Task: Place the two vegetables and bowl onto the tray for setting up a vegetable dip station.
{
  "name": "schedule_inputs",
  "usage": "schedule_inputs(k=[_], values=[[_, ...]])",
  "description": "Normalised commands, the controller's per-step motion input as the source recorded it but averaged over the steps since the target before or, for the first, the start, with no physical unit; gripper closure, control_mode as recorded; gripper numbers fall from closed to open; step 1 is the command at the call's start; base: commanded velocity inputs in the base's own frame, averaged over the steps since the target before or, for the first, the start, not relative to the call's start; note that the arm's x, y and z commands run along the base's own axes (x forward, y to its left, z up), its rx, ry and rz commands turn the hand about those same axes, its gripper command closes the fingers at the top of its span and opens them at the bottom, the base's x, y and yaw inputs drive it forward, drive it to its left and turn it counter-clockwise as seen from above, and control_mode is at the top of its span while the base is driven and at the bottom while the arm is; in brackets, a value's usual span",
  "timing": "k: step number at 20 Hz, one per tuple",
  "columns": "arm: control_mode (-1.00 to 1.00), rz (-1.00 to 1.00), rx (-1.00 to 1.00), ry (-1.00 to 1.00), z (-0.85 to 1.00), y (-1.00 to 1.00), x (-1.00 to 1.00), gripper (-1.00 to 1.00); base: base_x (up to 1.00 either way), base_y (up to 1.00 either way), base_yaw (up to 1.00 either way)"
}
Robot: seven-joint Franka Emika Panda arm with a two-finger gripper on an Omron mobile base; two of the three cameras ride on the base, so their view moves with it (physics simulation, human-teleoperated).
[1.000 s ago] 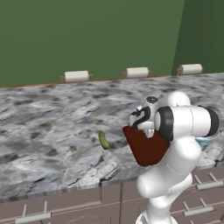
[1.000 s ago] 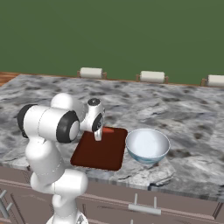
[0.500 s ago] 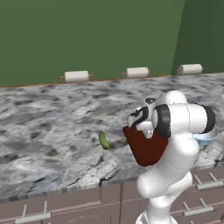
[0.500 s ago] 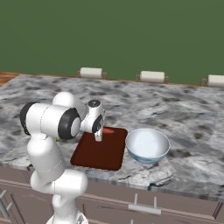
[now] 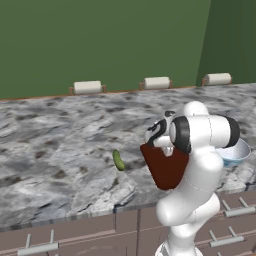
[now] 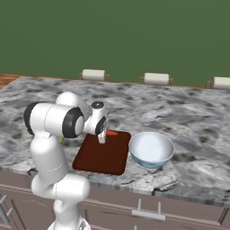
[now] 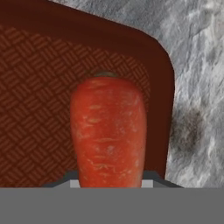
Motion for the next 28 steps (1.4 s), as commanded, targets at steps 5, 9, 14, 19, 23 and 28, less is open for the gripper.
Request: schedule_inputs(k=[5, 9, 14, 19, 23, 28], values=[[-1.00, 0.00, 0.00, 0.00, -0.06, 0.00, 0.06, 1.00, 0.00, 0.00, 0.00], [-1.00, 0.00, 0.00, 0.00, -0.13, 0.00, 0.04, 1.00, 0.00, 0.00, 0.00], [-1.00, 0.00, 0.00, 0.00, -0.18, 0.00, 0.04, 1.00, 0.00, 0.00, 0.00], [-1.00, 0.00, 0.00, 0.00, -0.02, 0.00, 0.02, 1.00, 0.00, 0.00, 0.00], [-1.00, 0.00, 0.00, 0.00, 0.00, 0.00, 0.00, 1.00, 0.00, 0.00, 0.00], [-1.00, 0.00, 0.00, 0.00, 0.00, 0.00, 0.00, -1.00, 0.00, 0.00, 0.00]])
